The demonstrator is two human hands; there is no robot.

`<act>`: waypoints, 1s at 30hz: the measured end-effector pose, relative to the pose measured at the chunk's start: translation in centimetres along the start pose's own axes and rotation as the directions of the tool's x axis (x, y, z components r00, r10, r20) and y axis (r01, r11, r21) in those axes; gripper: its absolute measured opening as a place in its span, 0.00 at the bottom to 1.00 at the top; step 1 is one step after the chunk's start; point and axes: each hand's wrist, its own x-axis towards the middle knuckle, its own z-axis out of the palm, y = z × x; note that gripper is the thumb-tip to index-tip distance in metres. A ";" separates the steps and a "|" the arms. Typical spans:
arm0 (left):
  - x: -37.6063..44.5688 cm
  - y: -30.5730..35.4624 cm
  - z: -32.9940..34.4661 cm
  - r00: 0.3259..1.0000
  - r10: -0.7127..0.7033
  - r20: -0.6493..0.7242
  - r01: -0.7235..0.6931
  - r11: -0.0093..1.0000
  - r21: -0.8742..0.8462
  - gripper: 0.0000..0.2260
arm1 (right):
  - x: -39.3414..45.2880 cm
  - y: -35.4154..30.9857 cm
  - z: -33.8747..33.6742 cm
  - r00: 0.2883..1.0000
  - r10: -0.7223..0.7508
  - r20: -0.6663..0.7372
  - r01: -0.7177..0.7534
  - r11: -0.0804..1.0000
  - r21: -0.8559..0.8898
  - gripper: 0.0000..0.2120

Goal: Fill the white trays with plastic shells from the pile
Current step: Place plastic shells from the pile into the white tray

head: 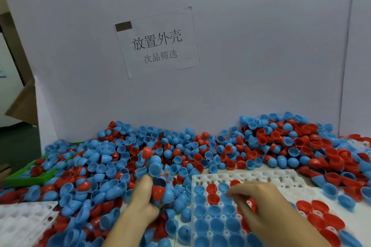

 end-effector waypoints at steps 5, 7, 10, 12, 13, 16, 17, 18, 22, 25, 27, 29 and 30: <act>-4.0 -1.8 -0.3 0.965 0.262 0.027 -0.264 0.955 0.138 0.07 | -0.2 -1.8 1.3 0.997 -0.050 -0.059 0.057 0.989 0.133 0.08; -4.7 -1.9 -0.4 0.911 0.399 0.104 -0.411 0.855 0.316 0.08 | -0.4 -2.8 2.0 0.994 -0.075 -0.075 0.087 0.980 0.181 0.08; -4.9 -2.4 -0.5 0.815 0.513 0.267 -0.570 0.631 0.526 0.08 | -0.6 -3.6 2.7 0.988 -0.080 -0.133 0.110 0.965 0.238 0.08; -4.8 -2.9 -0.5 0.770 0.545 0.330 -0.619 0.516 0.592 0.10 | -0.7 -3.9 3.0 0.980 -0.069 -0.188 0.122 0.950 0.286 0.10; -4.8 -3.1 -0.4 0.760 0.549 0.347 -0.626 0.477 0.617 0.12 | -0.7 -4.1 3.1 0.976 -0.053 -0.213 0.120 0.941 0.316 0.10; -4.9 -3.7 -0.3 0.715 0.586 0.381 -0.646 0.348 0.679 0.16 | -0.6 -4.5 3.7 0.965 0.000 -0.263 0.100 0.925 0.366 0.09; -5.0 -3.8 -0.2 0.689 0.607 0.397 -0.650 0.275 0.708 0.17 | -0.6 -4.5 3.9 0.962 0.001 -0.272 0.100 0.928 0.359 0.08; -5.1 -3.9 -0.2 0.663 0.623 0.416 -0.650 0.203 0.732 0.18 | -0.6 -4.5 4.0 0.960 -0.004 -0.279 0.103 0.934 0.341 0.08; -5.4 -3.8 0.0 0.578 0.645 0.500 -0.682 0.046 0.730 0.17 | -0.7 -4.5 4.5 0.955 0.002 -0.295 0.080 0.962 0.263 0.08; -5.7 -3.7 0.0 0.548 0.640 0.538 -0.700 -0.001 0.714 0.14 | -0.6 -4.6 4.6 0.962 0.057 -0.267 0.008 0.972 0.235 0.06; -5.9 -3.6 0.1 0.538 0.634 0.556 -0.702 -0.028 0.711 0.13 | -0.7 -4.6 4.5 0.956 0.089 -0.281 -0.021 0.972 0.236 0.19; -6.1 -3.6 0.2 0.533 0.619 0.577 -0.707 -0.048 0.705 0.15 | -0.7 -4.8 4.3 0.941 0.129 -0.312 -0.050 0.967 0.248 0.24; -6.2 -3.6 0.3 0.533 0.610 0.587 -0.708 -0.059 0.704 0.16 | -0.7 -5.0 4.2 0.930 0.152 -0.335 -0.068 0.965 0.252 0.23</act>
